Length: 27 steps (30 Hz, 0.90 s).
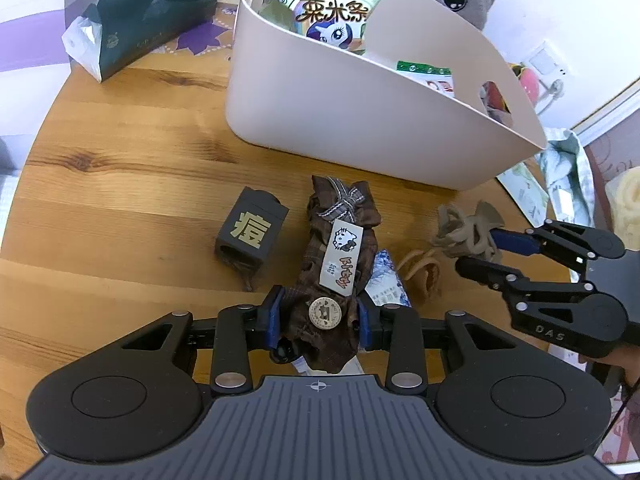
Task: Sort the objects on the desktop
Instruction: 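Carry the cloth pouch and claw clip into the basket and open both tools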
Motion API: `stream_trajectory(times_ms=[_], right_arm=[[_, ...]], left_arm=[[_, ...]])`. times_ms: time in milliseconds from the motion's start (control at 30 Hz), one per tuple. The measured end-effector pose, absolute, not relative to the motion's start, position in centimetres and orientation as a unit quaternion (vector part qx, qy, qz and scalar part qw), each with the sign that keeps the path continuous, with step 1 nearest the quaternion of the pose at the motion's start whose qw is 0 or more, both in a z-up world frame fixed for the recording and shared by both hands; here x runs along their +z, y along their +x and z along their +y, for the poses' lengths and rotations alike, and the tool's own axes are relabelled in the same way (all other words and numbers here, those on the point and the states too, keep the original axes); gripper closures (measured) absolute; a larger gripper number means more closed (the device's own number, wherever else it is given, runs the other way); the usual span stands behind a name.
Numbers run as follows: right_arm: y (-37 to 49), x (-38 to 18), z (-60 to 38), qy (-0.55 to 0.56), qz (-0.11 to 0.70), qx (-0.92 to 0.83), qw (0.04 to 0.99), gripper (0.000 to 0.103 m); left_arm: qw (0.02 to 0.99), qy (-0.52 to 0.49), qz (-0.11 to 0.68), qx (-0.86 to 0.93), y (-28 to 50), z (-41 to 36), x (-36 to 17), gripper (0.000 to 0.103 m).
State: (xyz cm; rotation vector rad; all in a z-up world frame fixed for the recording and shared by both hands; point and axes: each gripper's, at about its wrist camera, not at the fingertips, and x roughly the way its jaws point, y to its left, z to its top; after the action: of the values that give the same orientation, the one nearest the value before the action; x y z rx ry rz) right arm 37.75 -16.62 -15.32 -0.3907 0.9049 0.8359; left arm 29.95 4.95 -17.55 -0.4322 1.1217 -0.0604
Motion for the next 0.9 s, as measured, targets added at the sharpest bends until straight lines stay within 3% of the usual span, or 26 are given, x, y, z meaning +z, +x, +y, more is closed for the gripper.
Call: stream_trajectory(times_ms=[900], right_arm=[[33.6, -5.7, -20.1, -0.163, 0.341, 0.355, 0.855, 0.064]], left_arm=[[0.861, -0.209, 0.457, -0.080, 26.9, 6.8, -9.3, 0.067]])
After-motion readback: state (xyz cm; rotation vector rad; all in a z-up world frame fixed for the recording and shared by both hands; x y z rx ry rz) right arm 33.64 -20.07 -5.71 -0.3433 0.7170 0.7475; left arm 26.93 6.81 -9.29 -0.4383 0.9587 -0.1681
